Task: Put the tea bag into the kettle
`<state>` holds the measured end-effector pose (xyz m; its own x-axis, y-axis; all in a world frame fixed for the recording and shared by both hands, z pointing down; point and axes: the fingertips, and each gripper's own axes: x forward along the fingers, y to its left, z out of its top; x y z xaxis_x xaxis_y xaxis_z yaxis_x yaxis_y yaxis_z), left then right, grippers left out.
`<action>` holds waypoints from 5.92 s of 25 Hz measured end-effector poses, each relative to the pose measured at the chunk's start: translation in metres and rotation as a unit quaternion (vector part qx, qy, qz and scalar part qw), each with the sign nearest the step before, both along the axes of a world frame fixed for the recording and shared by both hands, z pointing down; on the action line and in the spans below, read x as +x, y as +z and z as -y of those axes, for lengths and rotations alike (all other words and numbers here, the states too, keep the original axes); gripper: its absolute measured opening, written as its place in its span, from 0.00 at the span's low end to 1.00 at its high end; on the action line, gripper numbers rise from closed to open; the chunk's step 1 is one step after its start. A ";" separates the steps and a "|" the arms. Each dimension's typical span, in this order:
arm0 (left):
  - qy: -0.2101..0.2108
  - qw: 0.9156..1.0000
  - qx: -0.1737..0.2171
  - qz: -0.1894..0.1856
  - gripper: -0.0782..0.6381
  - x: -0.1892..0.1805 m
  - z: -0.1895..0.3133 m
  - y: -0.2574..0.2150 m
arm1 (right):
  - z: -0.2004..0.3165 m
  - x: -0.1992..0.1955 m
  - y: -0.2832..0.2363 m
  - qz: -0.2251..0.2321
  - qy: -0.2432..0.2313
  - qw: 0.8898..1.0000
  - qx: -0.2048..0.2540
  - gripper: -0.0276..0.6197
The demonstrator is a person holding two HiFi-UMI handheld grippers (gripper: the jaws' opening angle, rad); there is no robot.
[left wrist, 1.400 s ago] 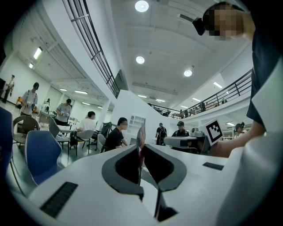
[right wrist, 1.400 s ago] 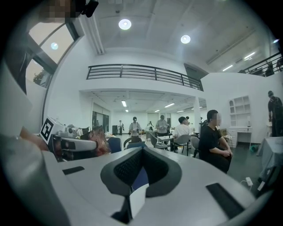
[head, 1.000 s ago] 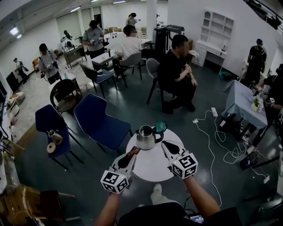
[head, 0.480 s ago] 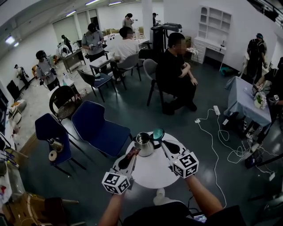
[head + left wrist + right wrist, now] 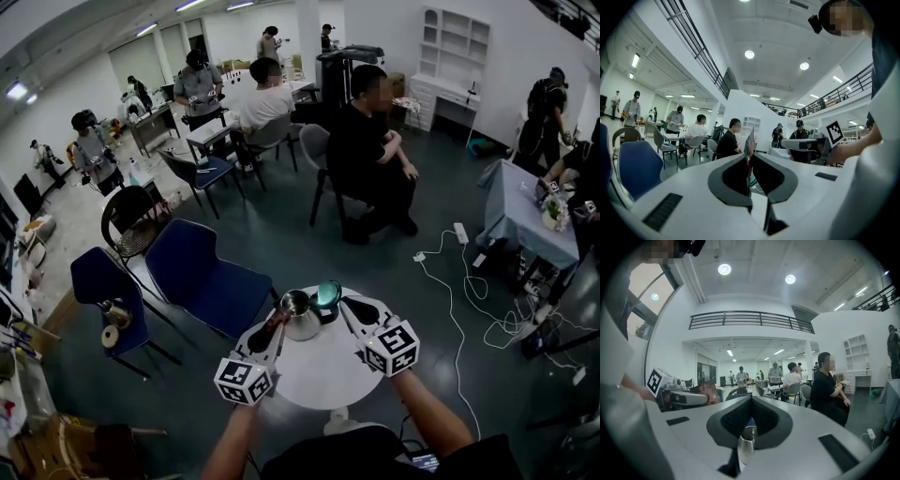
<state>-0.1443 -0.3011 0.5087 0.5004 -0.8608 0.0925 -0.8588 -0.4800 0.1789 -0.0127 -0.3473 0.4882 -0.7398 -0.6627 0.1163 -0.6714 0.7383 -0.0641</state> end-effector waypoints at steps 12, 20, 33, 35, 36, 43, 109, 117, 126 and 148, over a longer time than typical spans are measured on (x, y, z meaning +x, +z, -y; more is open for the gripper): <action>0.004 0.999 -0.044 -0.004 0.16 0.011 0.064 0.033 | 0.034 0.006 0.024 -0.048 0.002 0.999 0.018 0.07; -0.002 0.996 -0.087 0.018 0.16 0.010 0.113 0.063 | 0.069 -0.001 0.034 -0.036 0.002 0.999 0.001 0.07; 0.010 0.976 -0.157 0.154 0.16 0.009 0.168 0.135 | 0.100 0.009 0.056 -0.031 0.016 0.999 -0.022 0.07; 0.019 0.970 -0.160 0.180 0.16 0.009 0.173 0.144 | 0.102 0.008 0.060 -0.029 0.015 0.999 -0.027 0.07; 0.024 0.968 -0.162 0.192 0.16 0.010 0.174 0.148 | 0.103 0.007 0.063 -0.030 0.014 0.999 -0.029 0.07; 0.047 0.954 -0.192 0.223 0.16 0.016 0.174 0.180 | 0.110 0.013 0.079 -0.031 0.012 0.999 -0.041 0.07; 0.071 0.944 -0.166 0.277 0.14 0.013 0.190 0.182 | 0.114 -0.002 0.122 -0.048 -0.026 0.994 -0.095 0.07; 0.071 0.943 -0.180 0.272 0.13 0.014 0.190 0.188 | 0.114 0.004 0.124 -0.049 -0.023 0.994 -0.098 0.07; 0.066 0.942 -0.198 0.263 0.13 0.010 0.192 0.197 | 0.116 0.006 0.125 -0.046 -0.021 0.994 -0.100 0.07; 0.065 0.920 -0.227 0.312 0.13 0.010 0.187 0.235 | 0.112 0.022 0.140 -0.051 -0.012 0.992 -0.112 0.07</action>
<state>-0.1347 -0.4877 0.7434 0.3237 -0.5985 0.7328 -0.8029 -0.5835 -0.1219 0.0098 -0.4594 0.6284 -0.7314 -0.5949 0.3334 -0.6659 0.7284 -0.1611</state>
